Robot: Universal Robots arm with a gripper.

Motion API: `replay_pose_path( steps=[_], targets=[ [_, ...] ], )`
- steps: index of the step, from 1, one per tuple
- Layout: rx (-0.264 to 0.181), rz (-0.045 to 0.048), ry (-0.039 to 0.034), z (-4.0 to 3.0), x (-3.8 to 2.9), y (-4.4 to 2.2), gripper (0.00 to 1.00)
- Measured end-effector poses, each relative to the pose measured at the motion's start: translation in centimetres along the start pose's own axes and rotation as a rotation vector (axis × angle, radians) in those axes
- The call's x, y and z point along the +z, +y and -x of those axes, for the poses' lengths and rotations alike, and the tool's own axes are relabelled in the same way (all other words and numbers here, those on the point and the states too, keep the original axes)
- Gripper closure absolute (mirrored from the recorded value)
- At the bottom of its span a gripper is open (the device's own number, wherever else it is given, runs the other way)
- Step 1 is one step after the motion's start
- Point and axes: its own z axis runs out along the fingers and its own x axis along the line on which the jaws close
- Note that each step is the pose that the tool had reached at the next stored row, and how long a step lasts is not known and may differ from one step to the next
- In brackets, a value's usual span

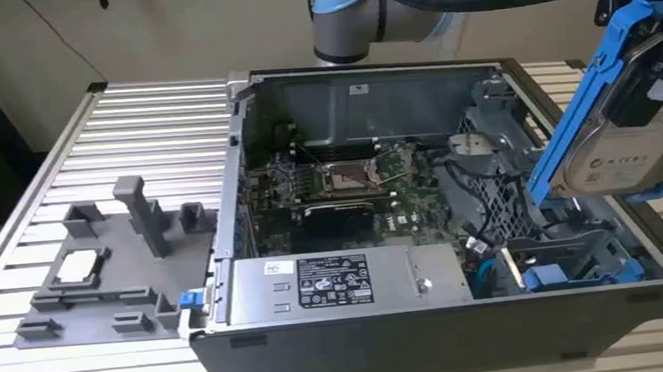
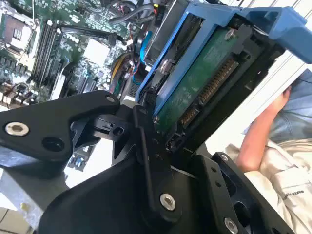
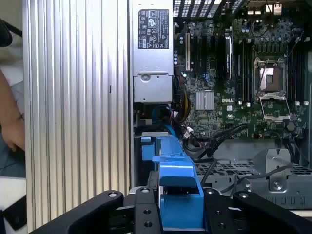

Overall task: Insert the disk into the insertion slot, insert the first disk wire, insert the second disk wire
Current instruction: 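Insert the disk into the insertion slot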

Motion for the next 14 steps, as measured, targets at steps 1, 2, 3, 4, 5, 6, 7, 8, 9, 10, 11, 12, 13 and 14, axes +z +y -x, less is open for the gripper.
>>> replay_pose_path(
  steps=[1, 2, 3, 4, 5, 6, 7, 8, 9, 10, 11, 12, 13, 14],
  targets=[
    [0.0, 0.0, 0.0, 0.0, 0.0, 0.0, 0.67],
    [0.0, 0.0, 0.0001, 0.0, 0.0, 0.0, 0.67],
    [0.0, 0.0, 0.0, 0.0, 0.0, 0.0, 0.67],
    [0.0, 0.0, 0.0, 0.0, 0.0, 0.0, 0.67],
    [0.0, 0.0, 0.0, 0.0, 0.0, 0.0, 0.67],
    [0.0, 0.0, 0.0, 0.0, 0.0, 0.0, 0.67],
    [0.0, 0.0, 0.0, 0.0, 0.0, 0.0, 0.67],
    [0.0, 0.0, 0.0, 0.0, 0.0, 0.0, 0.67],
    [0.0, 0.0, 0.0, 0.0, 0.0, 0.0, 0.67],
    [0.0, 0.0, 0.0, 0.0, 0.0, 0.0, 0.67],
    [0.0, 0.0, 0.0, 0.0, 0.0, 0.0, 0.67],
    [0.0, 0.0, 0.0001, 0.0, 0.01, 0.0, 0.67],
    [0.0, 0.0, 0.0, 0.0, 0.06, 0.0, 0.67],
    [0.0, 0.0, 0.0, 0.0, 0.13, 0.0, 0.67]
  ],
)
